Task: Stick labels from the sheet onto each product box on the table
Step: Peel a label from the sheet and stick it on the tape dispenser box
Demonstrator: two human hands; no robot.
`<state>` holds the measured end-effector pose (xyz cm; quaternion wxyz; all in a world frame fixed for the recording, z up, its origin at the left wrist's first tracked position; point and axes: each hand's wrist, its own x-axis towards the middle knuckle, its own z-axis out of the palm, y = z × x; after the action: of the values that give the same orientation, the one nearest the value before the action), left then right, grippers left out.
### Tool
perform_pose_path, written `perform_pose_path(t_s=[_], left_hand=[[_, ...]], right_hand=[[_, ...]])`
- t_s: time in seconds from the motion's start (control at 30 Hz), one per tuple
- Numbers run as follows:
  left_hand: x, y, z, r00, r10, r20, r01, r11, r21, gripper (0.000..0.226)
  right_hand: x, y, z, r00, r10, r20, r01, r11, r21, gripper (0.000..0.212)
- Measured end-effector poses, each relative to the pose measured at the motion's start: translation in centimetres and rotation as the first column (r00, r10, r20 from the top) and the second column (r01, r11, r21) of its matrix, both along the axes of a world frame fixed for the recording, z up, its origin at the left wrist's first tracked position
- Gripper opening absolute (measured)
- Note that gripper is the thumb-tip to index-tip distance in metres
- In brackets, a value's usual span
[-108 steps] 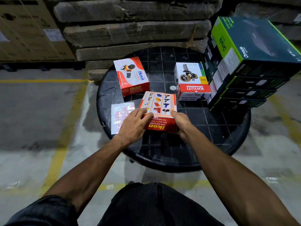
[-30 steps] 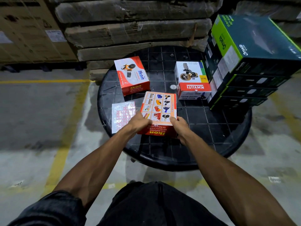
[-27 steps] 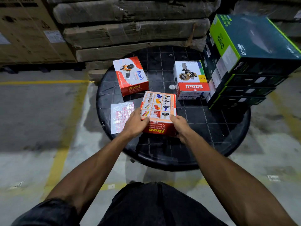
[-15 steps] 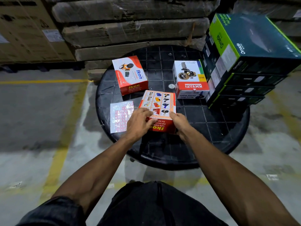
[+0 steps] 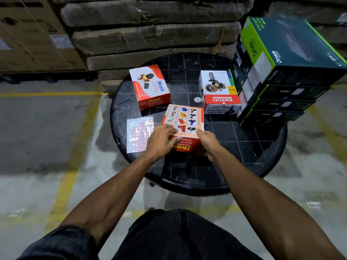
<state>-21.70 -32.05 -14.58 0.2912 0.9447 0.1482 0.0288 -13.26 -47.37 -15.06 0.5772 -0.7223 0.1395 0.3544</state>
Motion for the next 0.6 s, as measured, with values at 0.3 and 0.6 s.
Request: perform_pose_path(t_s=[0.3, 0.6], left_hand=[[-0.4, 0.2, -0.1, 0.994, 0.096, -0.061, -0.109, 0.959, -0.26, 0.052], [-0.2, -0.2, -0.8, 0.968, 0.116, -0.222, -0.201, 0.888, -0.413, 0.066]], right_hand=[[-0.2, -0.7, -0.3, 0.999, 0.02, 0.044, -0.021, 1.0, 0.016, 0.037], [-0.7, -1.1, -1.0, 0.993, 0.076, 0.091, -0.076, 0.997, -0.005, 0.044]])
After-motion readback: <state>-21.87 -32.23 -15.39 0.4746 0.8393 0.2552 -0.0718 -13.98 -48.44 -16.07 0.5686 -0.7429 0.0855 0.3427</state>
